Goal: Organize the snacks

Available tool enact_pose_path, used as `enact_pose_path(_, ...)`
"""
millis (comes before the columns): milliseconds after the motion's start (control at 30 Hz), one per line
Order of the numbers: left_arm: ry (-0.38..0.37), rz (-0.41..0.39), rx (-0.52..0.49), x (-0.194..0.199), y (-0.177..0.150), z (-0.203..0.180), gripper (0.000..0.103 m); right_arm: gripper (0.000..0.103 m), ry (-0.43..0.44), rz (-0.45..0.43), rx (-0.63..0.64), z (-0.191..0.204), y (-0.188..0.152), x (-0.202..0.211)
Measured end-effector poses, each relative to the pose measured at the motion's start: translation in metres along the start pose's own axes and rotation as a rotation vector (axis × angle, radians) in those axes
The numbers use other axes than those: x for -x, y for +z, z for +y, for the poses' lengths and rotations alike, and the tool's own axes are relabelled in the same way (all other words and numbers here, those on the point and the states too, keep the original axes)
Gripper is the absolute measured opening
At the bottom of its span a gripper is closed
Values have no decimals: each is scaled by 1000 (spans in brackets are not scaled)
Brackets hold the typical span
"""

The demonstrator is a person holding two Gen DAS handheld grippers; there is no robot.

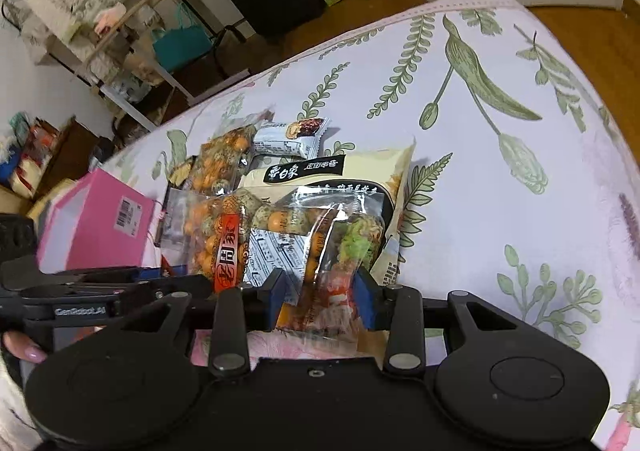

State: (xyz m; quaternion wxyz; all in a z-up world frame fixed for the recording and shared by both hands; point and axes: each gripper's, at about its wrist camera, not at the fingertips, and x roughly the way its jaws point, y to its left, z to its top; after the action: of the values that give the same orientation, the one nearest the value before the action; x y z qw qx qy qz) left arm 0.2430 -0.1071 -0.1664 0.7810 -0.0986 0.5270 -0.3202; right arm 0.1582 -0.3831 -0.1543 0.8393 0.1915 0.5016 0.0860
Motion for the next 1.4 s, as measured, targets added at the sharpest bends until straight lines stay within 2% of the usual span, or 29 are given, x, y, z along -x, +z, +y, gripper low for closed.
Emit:
enact_pose_path(67,-5,5,-26,4,-3,-6,47,44,-51,19,16,9,0,1)
enact_pose_path(167,-24,26,-43,9,-9,-13,47,52,-102,22,40,20,-3,6)
enact_pose_path(300,-28,38,-55,18,-19,-19,47,52,-115,48,15,25,-7,11)
enact_pose_path(467,-28,56,-41,31,-34,-21,47,52,-46,95,-6,37,-20,15)
enact_pose_path(600,-7,50,-33,36,-46,-23,47,48,-71,98,49,49,-30,15)
enact_pose_path(833,6,70,-30,23,-56,-21,47,46,-48,105,3,33,-38,1)
enact_pose_path(1000,13,68,34,5,-64,-11,49,46,-37,108,-29,20,-49,-16)
enact_pose_path(1200,26,46,-63,6,-68,-22,49,45,-23,88,24,19,-54,-17)
enact_pose_path(1400,18,103,-76,21,-67,-26,49,45,-24,140,54,34,-56,-6)
